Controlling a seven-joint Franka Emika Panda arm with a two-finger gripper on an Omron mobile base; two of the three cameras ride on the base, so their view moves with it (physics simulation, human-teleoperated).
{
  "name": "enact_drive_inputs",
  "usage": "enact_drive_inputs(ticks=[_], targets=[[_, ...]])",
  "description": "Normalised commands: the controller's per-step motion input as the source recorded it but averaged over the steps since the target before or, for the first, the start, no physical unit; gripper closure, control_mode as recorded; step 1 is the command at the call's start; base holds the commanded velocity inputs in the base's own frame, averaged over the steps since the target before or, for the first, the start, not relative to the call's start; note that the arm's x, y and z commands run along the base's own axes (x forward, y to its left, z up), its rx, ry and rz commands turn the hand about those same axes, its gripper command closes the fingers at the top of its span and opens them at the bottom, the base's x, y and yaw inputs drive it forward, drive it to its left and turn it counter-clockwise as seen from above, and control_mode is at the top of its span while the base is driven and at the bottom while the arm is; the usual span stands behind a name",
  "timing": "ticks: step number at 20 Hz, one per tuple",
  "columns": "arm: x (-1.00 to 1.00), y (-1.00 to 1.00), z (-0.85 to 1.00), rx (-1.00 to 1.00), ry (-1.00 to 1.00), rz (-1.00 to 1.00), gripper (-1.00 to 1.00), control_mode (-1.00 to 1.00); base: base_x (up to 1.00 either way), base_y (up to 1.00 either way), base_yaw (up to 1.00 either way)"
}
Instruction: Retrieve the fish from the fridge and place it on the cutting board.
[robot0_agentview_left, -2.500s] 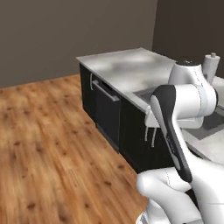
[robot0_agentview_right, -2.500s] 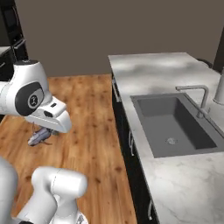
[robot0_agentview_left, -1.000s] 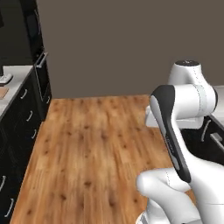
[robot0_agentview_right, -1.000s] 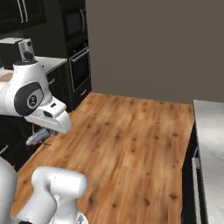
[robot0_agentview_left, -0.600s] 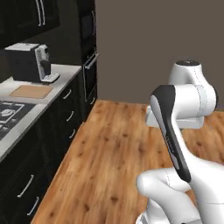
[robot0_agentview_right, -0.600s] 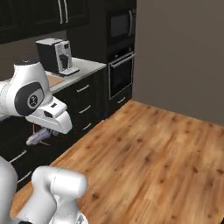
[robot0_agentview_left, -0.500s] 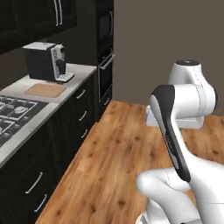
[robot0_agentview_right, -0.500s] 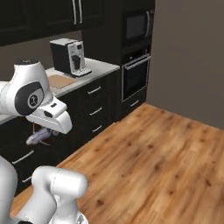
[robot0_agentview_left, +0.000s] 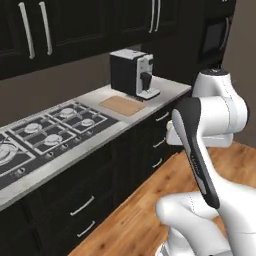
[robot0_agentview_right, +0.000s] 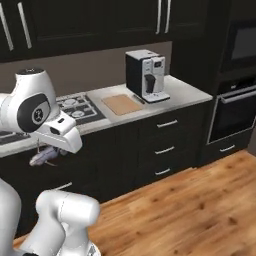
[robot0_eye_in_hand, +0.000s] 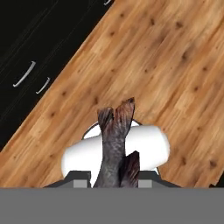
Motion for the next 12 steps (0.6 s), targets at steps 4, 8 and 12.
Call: enact_drive_inputs(ticks=[4, 8, 12], targets=[[0.0, 0.0, 0.0, 0.0, 0.0, 0.0, 1.0, 1.0, 0.91, -0.29, 0.61], [0.0, 0.0, 0.0, 0.0, 0.0, 0.0, 1.0, 1.0, 0.72, -0.49, 0.68], [0.0, 0.0, 0.0, 0.0, 0.0, 0.0, 1.0, 1.0, 0.68, -0.78, 0.68]])
